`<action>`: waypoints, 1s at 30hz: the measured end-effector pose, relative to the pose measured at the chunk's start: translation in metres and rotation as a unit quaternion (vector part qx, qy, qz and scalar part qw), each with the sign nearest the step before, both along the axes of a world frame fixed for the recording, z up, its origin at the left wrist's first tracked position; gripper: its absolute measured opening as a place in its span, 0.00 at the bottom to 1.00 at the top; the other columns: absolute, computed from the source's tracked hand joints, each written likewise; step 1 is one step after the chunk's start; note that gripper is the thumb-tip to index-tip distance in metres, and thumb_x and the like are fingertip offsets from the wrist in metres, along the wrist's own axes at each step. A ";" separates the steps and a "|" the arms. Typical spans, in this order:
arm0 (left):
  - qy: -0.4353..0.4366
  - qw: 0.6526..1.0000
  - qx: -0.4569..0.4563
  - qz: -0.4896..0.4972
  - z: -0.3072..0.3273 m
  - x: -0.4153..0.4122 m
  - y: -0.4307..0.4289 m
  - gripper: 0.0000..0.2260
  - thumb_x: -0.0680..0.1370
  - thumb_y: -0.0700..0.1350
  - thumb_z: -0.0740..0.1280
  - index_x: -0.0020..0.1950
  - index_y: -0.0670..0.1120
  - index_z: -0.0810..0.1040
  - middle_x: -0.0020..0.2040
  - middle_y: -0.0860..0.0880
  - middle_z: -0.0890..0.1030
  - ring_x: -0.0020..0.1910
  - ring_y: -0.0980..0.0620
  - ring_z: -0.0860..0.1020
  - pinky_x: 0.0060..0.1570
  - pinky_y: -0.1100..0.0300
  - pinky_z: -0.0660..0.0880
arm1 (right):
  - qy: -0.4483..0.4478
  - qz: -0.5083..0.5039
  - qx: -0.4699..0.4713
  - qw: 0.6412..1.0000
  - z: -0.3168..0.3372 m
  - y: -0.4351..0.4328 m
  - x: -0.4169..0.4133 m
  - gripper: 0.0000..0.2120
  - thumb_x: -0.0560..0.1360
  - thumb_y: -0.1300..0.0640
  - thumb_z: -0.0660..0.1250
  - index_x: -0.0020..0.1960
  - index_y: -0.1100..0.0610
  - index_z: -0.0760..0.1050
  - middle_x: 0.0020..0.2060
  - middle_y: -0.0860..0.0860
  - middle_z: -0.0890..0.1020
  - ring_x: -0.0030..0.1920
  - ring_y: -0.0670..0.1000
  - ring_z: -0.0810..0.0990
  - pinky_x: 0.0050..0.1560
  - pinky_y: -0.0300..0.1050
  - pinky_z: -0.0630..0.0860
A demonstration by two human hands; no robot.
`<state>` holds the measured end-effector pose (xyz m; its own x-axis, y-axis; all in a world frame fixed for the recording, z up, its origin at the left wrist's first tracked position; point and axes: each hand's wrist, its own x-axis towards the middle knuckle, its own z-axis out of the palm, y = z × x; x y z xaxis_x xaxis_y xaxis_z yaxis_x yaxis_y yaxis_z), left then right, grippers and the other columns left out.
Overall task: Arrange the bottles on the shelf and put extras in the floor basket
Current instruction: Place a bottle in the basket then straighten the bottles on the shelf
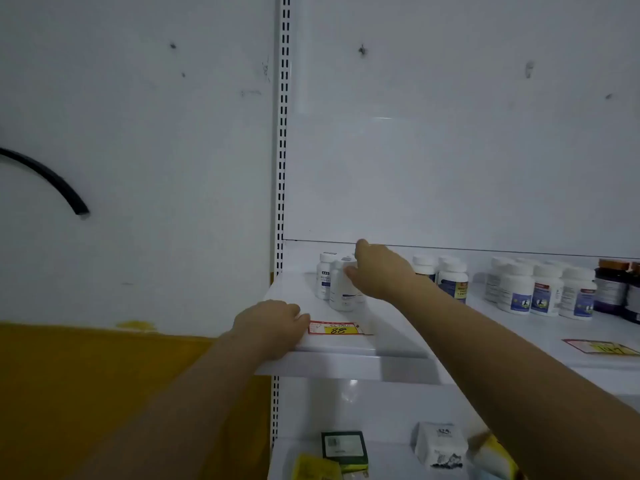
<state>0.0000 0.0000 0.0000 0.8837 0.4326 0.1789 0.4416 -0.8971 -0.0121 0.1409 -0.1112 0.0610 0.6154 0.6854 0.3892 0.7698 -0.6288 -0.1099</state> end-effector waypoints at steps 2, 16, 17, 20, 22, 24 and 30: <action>-0.017 1.000 -0.019 0.009 -0.002 0.002 0.001 0.17 0.83 0.51 0.48 0.55 0.44 0.73 0.54 0.45 0.76 0.54 0.47 0.74 0.55 0.50 0.73 | -0.022 -0.003 0.011 1.000 0.002 0.006 0.001 0.19 0.81 0.49 0.56 0.68 0.58 0.63 0.60 0.57 0.73 0.58 0.58 0.74 0.51 0.50 0.73; -0.015 1.000 0.010 0.009 -0.005 0.003 -0.002 0.15 0.83 0.50 0.49 0.59 0.45 0.72 0.55 0.46 0.76 0.55 0.48 0.73 0.56 0.51 0.73 | -0.027 0.008 -0.034 0.999 -0.007 0.034 0.003 0.12 0.80 0.60 0.58 0.63 0.55 0.66 0.56 0.58 0.72 0.52 0.58 0.74 0.49 0.49 0.76; -0.014 1.000 0.005 0.012 -0.004 0.002 -0.003 0.16 0.83 0.50 0.49 0.59 0.46 0.72 0.55 0.46 0.76 0.54 0.49 0.74 0.55 0.52 0.73 | -0.025 0.011 -0.035 0.999 -0.005 0.033 0.003 0.13 0.79 0.61 0.58 0.63 0.56 0.66 0.56 0.58 0.73 0.51 0.58 0.75 0.50 0.49 0.77; -0.003 1.000 0.023 0.018 -0.002 0.002 -0.004 0.16 0.83 0.52 0.49 0.57 0.45 0.72 0.54 0.45 0.76 0.53 0.48 0.74 0.55 0.53 0.72 | -0.014 0.028 -0.019 0.999 0.001 0.031 0.002 0.13 0.79 0.62 0.57 0.63 0.55 0.68 0.55 0.58 0.74 0.50 0.57 0.75 0.50 0.49 0.77; -0.004 0.998 0.053 0.024 0.002 0.004 -0.005 0.19 0.82 0.55 0.49 0.57 0.45 0.73 0.55 0.45 0.76 0.55 0.48 0.73 0.58 0.52 0.68 | -0.005 0.047 -0.001 0.999 0.008 0.027 0.000 0.13 0.80 0.61 0.56 0.64 0.55 0.68 0.56 0.58 0.73 0.51 0.57 0.75 0.50 0.49 0.75; -0.031 0.998 0.050 0.034 0.007 0.009 -0.008 0.23 0.80 0.60 0.49 0.59 0.46 0.74 0.58 0.45 0.77 0.60 0.46 0.71 0.63 0.50 0.63 | 0.007 0.074 0.012 0.997 0.016 0.021 -0.004 0.14 0.80 0.59 0.56 0.65 0.54 0.67 0.58 0.58 0.73 0.53 0.58 0.75 0.49 0.47 0.73; -0.202 0.963 -0.175 -0.026 0.023 0.026 -0.033 0.22 0.76 0.59 0.63 0.65 0.49 0.67 0.53 0.49 0.78 0.47 0.50 0.77 0.48 0.56 0.75 | 0.060 0.165 0.045 0.983 0.047 -0.010 -0.019 0.16 0.80 0.57 0.59 0.67 0.52 0.68 0.62 0.54 0.75 0.56 0.52 0.73 0.51 0.42 0.67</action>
<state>0.0255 -0.0331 0.0229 0.7946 0.4862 0.3637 0.3014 -0.8358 0.4590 0.1223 -0.1208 0.1075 0.4099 0.8221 0.3952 0.9087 -0.3303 -0.2554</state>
